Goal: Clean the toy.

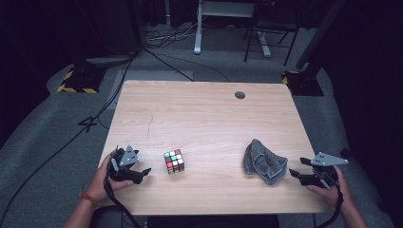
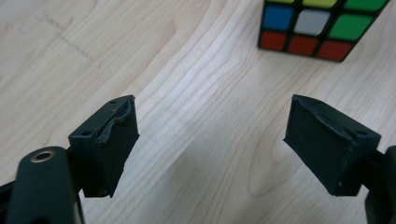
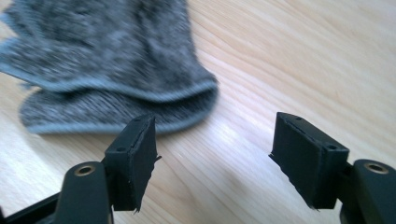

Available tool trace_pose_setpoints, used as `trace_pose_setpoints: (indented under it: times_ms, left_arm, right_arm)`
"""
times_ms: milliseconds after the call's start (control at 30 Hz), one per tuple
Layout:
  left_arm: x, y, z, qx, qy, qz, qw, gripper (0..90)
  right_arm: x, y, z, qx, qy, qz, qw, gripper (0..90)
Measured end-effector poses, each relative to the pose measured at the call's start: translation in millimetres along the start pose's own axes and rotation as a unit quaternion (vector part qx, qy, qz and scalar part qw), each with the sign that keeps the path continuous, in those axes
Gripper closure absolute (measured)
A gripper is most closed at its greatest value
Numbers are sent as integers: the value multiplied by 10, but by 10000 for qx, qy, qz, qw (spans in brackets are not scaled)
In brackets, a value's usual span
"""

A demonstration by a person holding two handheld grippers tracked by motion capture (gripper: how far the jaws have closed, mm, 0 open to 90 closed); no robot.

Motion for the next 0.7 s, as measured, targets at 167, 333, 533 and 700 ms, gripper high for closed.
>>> trace_pose_setpoints:
  times_ms: [167,333,533,700]
  left_arm:
    - [73,27,-15,129,-185,-78,9997,173]
    - [133,66,-15,307,-449,-104,9985,162]
    - [152,87,-38,458,-658,-90,9967,156]
    - [151,90,-37,460,-667,-87,9967,153]
  right_arm:
    - [170,8,92,81,343,4,9994,305]
    - [344,8,145,117,767,29,9970,297]
    - [383,-23,158,180,882,13,9959,281]
    - [376,-11,152,258,840,-10,9961,276]
Point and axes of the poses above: each handheld gripper's, and its own axes: y roughly forward along the jaws, x roughly out of its underside, z roughly to its right, the point moved 5 cm from there along y, roughly forward along the jaws, and after that the axes turned 6 degrees about -y, right-handed, at the moved point
